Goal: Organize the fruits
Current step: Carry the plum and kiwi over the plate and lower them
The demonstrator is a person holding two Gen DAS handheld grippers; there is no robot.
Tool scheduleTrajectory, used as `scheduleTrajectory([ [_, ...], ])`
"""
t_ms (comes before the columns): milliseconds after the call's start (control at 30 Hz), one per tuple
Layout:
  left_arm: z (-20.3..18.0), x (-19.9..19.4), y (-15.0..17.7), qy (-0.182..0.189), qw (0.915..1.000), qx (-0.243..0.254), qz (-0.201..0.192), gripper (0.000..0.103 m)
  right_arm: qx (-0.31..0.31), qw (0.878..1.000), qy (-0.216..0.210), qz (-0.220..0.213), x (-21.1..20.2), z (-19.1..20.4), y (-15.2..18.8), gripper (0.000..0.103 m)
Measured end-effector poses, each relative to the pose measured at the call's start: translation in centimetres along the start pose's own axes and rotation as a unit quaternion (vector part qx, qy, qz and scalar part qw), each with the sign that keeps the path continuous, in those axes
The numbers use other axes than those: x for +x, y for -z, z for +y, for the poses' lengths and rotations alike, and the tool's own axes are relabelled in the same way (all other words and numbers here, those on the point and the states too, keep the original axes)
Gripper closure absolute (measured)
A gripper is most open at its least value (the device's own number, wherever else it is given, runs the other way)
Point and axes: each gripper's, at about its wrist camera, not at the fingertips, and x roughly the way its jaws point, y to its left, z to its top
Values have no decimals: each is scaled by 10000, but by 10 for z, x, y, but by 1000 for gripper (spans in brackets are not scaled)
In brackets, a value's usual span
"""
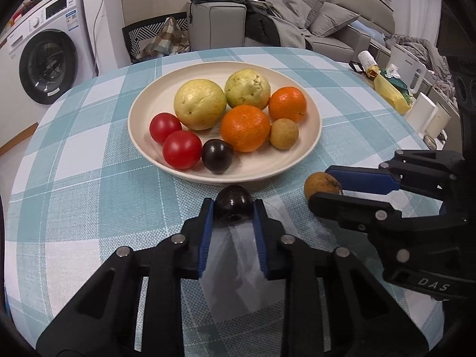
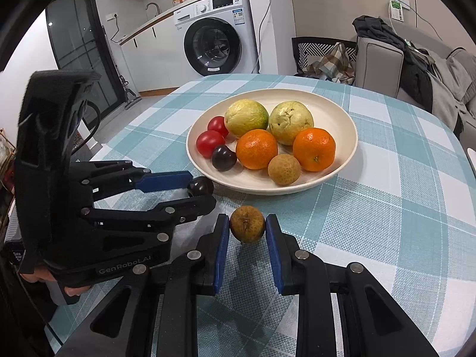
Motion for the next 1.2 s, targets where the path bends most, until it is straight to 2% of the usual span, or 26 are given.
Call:
scheduleTrajectory([
  [500, 9, -8, 7, 112, 9999, -95, -68, 80, -6, 10000, -12, -14, 0, 1, 0, 77],
  [1200, 9, -31, 13, 331, 9988, -110, -342, 80, 151, 9980, -73, -602, -17, -5, -3, 77],
])
